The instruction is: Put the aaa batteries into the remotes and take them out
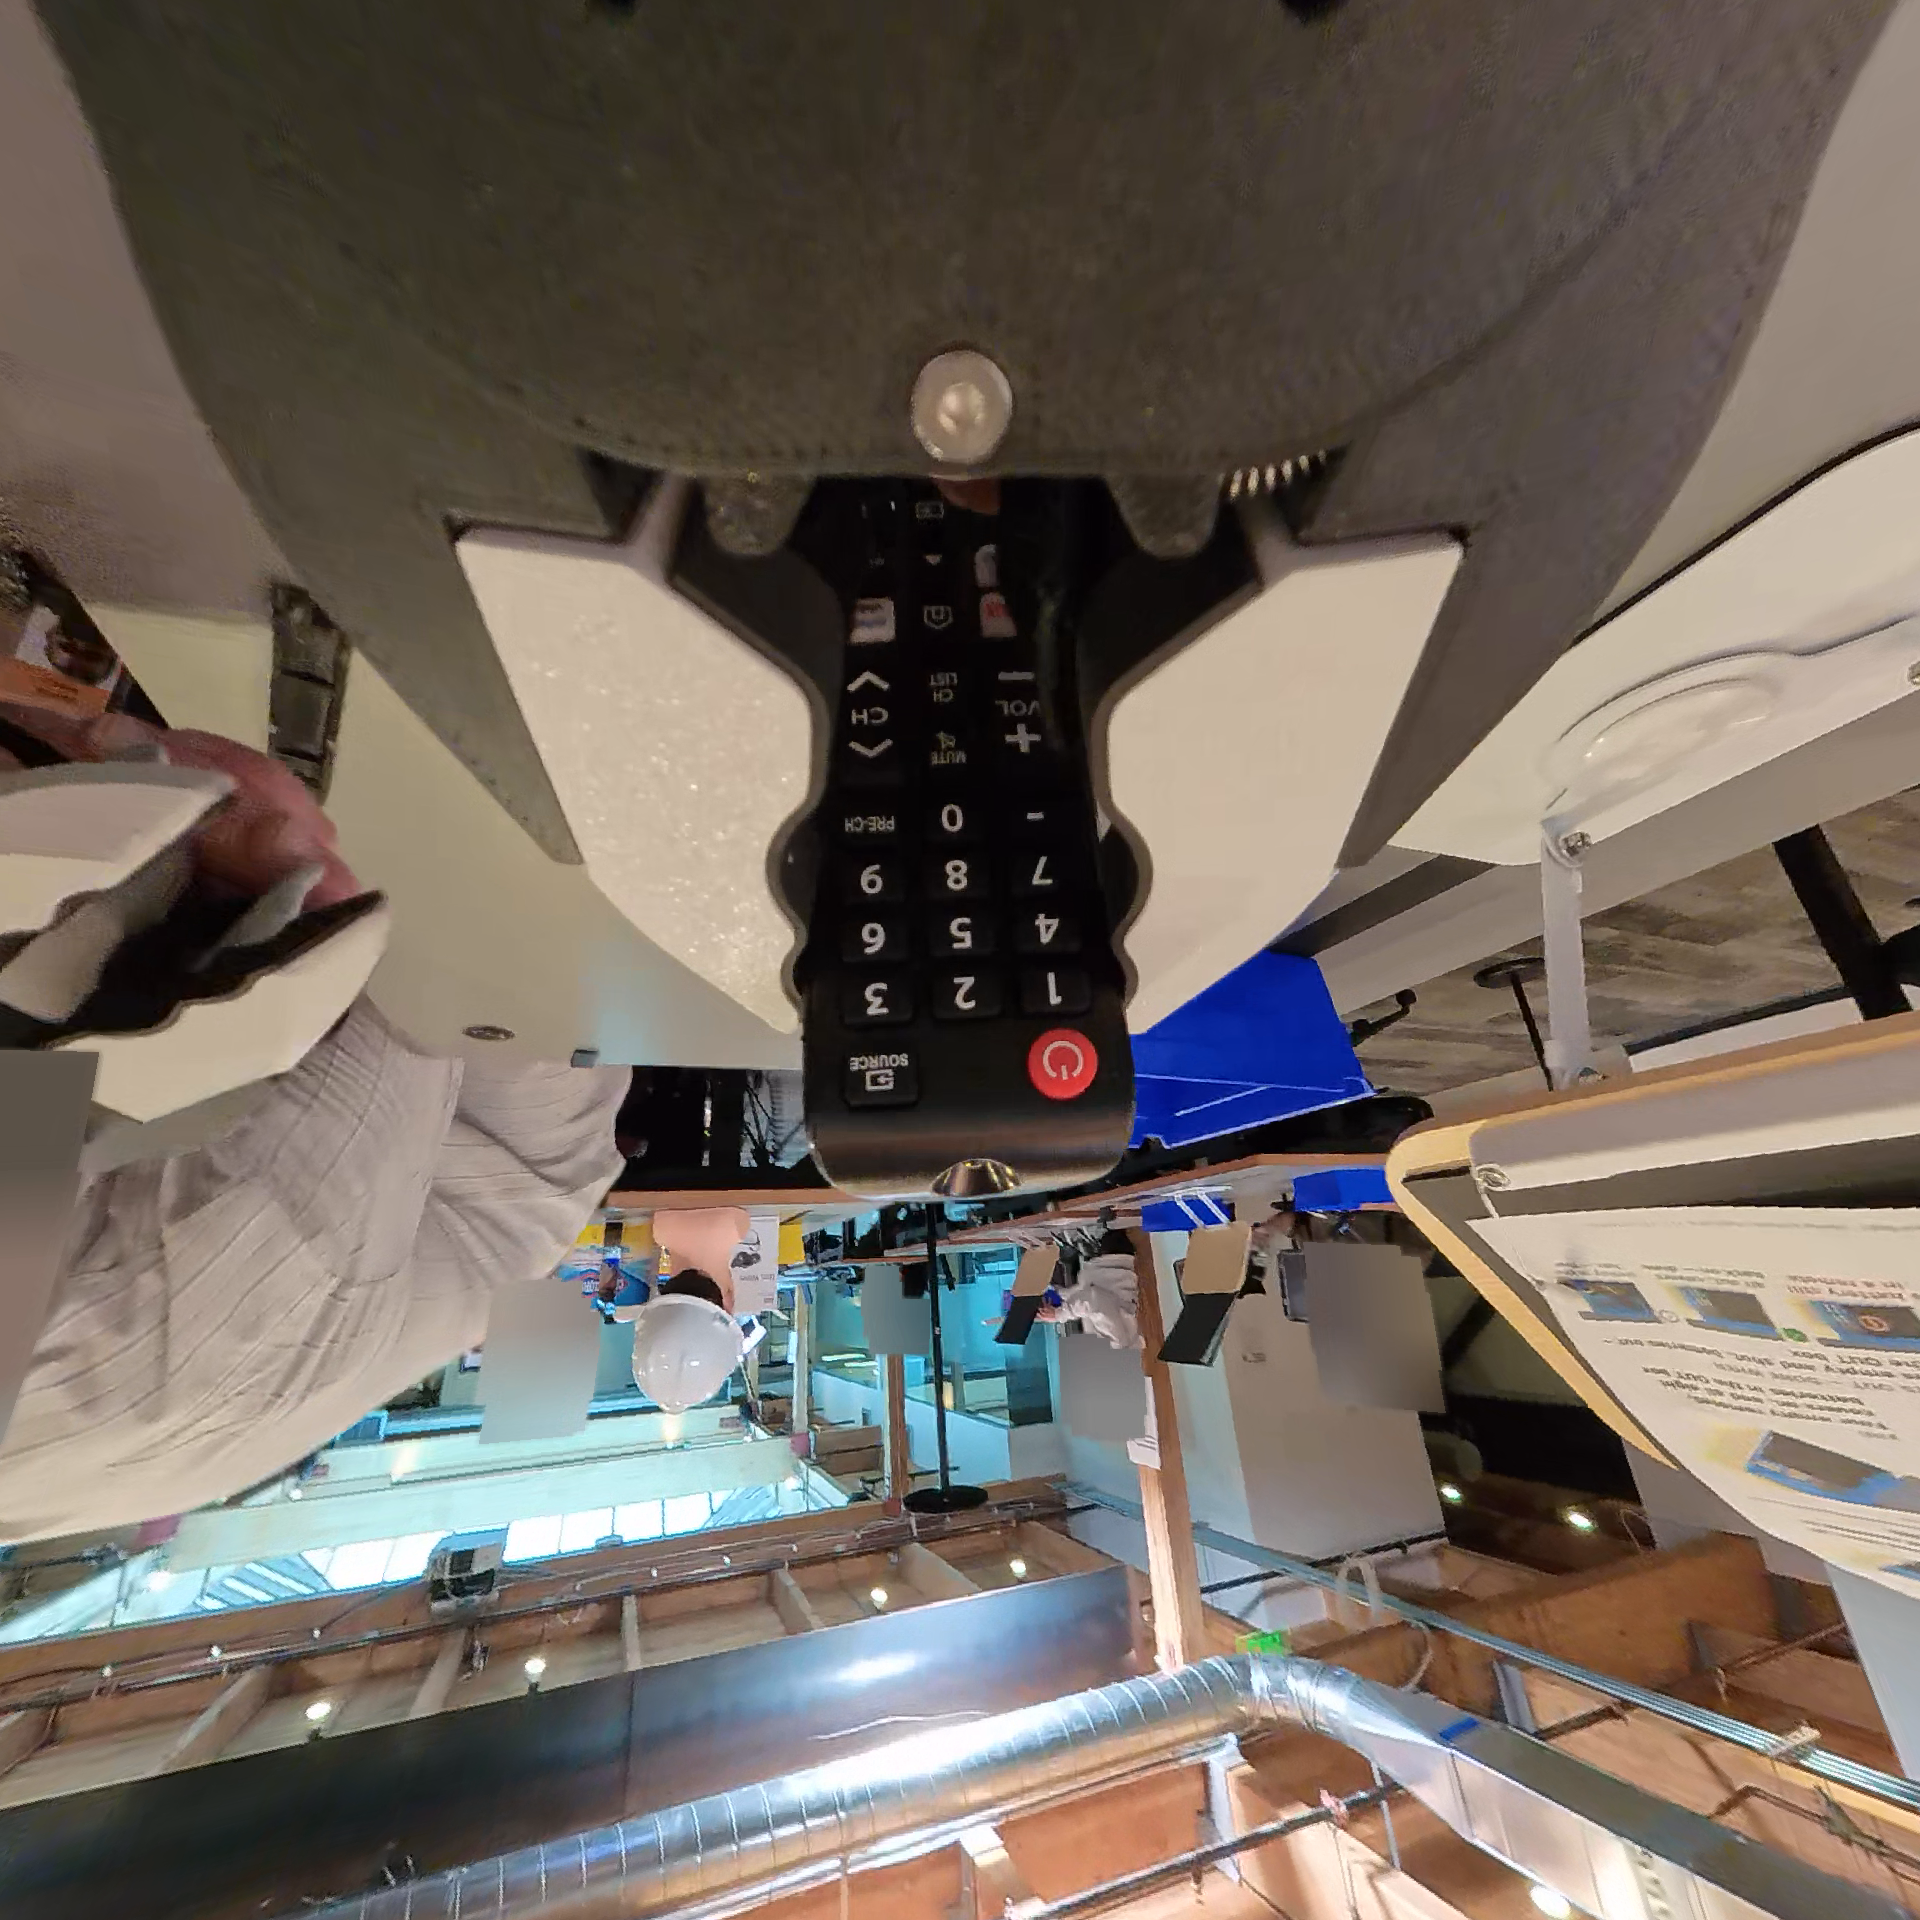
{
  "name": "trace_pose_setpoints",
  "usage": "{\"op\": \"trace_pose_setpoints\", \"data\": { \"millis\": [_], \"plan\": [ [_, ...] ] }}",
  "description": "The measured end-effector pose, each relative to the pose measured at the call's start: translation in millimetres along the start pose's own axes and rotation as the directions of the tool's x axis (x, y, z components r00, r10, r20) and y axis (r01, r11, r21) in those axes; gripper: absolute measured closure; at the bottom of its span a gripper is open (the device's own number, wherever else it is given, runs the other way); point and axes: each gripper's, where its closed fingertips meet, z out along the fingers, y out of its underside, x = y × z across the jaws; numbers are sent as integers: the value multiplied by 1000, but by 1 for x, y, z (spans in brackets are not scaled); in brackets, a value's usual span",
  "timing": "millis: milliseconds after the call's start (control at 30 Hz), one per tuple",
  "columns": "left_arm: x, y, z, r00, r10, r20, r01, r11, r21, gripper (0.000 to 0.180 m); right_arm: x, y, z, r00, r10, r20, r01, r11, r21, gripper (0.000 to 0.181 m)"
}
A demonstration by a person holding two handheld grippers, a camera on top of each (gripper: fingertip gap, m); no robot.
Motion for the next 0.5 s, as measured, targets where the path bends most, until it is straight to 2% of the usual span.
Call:
{"op": "trace_pose_setpoints", "data": {
  "millis": [200, 367, 433, 500],
  "plan": [
    [-10, -2, 11, 998, -60, -28, 60, 998, 26, 127, 41, 7, 44, 995, 91, -48, -91, 996, 3, 152],
    [-25, -7, 15, 985, -81, -152, 83, 997, 5, 127, 79, 19, 86, 981, 170, -92, -171, 985, -4, 135],
    [-34, -10, 13, 978, -88, -187, 92, 996, 10, 127, 84, 19, 101, 972, 230, -57, -231, 973, -4, 129],
    [-43, -18, 10, 962, -137, -237, 150, 988, 40, 127, 76, 13, 116, 960, 276, 42, -276, 961, 0, 112]
  ]
}}
